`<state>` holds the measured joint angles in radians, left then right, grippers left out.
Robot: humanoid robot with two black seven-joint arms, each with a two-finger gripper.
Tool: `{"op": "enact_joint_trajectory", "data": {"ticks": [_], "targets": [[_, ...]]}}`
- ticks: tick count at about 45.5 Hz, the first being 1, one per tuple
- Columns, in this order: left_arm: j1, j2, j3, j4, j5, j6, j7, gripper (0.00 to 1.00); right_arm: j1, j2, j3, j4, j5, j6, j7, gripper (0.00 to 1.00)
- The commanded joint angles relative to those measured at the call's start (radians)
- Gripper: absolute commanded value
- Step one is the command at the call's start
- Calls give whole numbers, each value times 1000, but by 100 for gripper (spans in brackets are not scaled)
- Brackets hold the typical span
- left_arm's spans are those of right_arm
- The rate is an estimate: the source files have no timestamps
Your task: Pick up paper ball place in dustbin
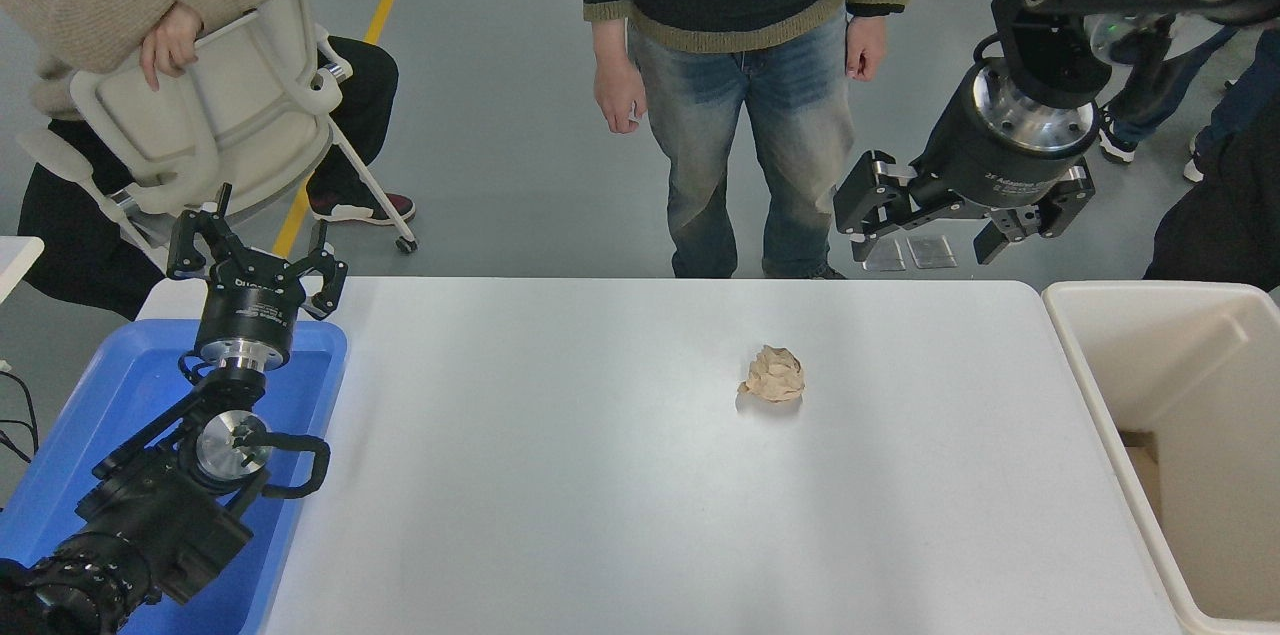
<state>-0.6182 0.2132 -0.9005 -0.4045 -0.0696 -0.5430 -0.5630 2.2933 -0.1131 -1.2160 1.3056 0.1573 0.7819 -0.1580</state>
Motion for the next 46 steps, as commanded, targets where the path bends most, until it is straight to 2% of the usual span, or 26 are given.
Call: {"op": "enact_joint_trajectory", "data": {"ticks": [1, 6, 12, 20, 24, 28, 35, 46], "targets": [[0, 0, 0, 0, 1, 0, 0, 99, -139, 13, 67, -89, -2, 4, -2, 100], [0, 0, 0, 1, 1, 0, 0, 99, -274, 47, 118, -189, -15, -59, -3, 100], [0, 0, -1, 0, 1, 0, 0, 99, -409, 62, 157, -279, -48, -203, -8, 100], [0, 0, 0, 1, -1, 0, 0, 99, -564, 95, 260, -365, -203, -328, -8, 100], [0, 0, -2, 0, 1, 0, 0, 99, -672, 113, 294, -425, -330, -346, -8, 100], [0, 0, -2, 0, -1, 0, 0, 99, -756, 113, 328, -459, -404, -369, -9, 100], [0, 0, -2, 0, -1, 0, 0, 99, -839, 113, 386, -505, -453, -437, -9, 100], [0, 0, -2, 0, -1, 0, 0, 99, -956, 113, 389, -620, -458, -539, -8, 100]]}}
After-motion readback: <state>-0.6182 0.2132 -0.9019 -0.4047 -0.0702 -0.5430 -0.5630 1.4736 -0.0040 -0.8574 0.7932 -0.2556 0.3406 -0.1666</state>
